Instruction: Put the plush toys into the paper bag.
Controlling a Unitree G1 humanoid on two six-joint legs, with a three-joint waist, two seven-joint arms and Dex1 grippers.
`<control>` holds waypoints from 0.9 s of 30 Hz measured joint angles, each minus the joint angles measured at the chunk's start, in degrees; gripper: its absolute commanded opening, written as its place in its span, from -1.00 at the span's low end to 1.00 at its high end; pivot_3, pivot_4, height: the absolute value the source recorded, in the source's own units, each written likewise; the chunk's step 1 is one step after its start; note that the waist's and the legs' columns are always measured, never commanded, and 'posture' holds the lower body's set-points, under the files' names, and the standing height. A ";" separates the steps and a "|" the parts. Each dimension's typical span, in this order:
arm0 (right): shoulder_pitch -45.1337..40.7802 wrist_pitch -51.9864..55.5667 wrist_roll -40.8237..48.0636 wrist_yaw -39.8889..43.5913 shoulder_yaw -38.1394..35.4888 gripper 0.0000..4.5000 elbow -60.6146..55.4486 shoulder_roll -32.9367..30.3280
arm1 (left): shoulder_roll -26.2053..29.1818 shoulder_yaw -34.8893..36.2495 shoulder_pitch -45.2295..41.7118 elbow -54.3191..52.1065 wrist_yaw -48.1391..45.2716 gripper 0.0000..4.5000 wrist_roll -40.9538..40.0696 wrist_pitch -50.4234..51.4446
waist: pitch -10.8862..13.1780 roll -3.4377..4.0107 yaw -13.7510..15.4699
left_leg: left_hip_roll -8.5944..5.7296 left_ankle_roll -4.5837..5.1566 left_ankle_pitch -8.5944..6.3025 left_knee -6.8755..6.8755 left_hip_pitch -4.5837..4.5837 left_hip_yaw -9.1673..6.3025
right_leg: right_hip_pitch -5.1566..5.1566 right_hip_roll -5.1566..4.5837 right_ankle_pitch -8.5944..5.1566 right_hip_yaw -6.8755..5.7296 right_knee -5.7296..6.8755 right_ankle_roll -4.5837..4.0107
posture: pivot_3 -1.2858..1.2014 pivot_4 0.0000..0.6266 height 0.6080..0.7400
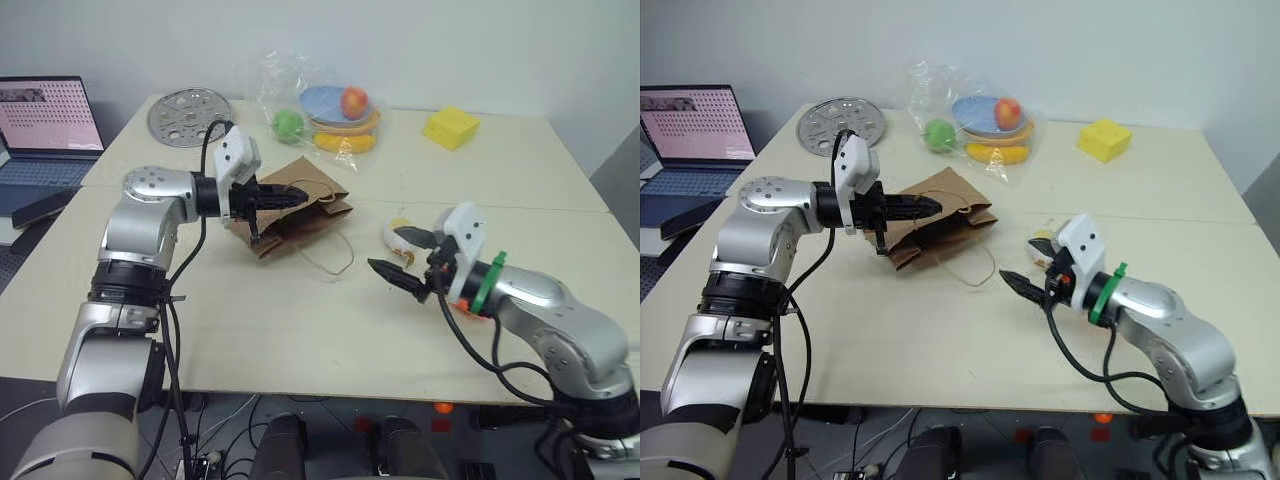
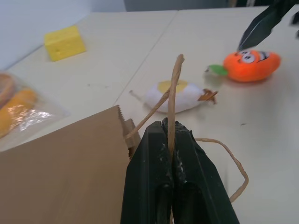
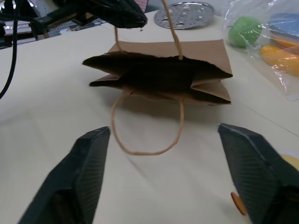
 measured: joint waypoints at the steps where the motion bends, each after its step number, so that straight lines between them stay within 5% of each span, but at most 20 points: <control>1: -0.55 -0.47 -0.88 0.03 0.58 0.08 0.90 0.79 | 0.02 0.03 -0.03 -0.04 -0.23 -1.00 -0.13 0.84 | 0.00 0.00 0.02 | 0.02 0.00 0.00 0.00 -0.01 -0.03 | 0.00 0.03 0.00 -0.01 0.00 0.00 | 0.03 -0.52 1.00; 8: -10.66 -3.00 -5.92 -0.86 6.17 -0.99 12.06 11.35 | -0.19 0.16 0.01 -3.23 0.12 -1.00 -0.29 2.32 | 0.00 0.00 -0.35 | 0.14 0.00 0.00 -0.02 -0.01 -0.06 | -0.04 0.20 0.01 0.01 0.05 -0.01 | 0.03 -0.52 1.00; 20: -21.22 -20.47 -19.18 0.77 13.41 -0.99 50.37 29.15 | 0.57 2.60 2.57 -11.96 1.96 -1.00 -4.86 8.65 | 0.02 0.02 -1.09 | 0.16 -0.02 -0.01 -0.02 0.00 -0.09 | -0.08 0.22 0.02 0.02 0.15 0.00 | 0.03 -0.52 1.00; 27: -19.65 -27.00 -25.73 0.07 15.82 -0.99 61.14 33.64 | 0.81 5.89 3.05 -11.70 7.48 -1.00 -4.84 6.53 | 0.02 0.02 -1.07 | 0.13 -0.07 -0.03 -0.01 0.00 -0.04 | -0.34 0.20 0.00 0.17 0.65 0.03 | 0.03 -0.52 1.00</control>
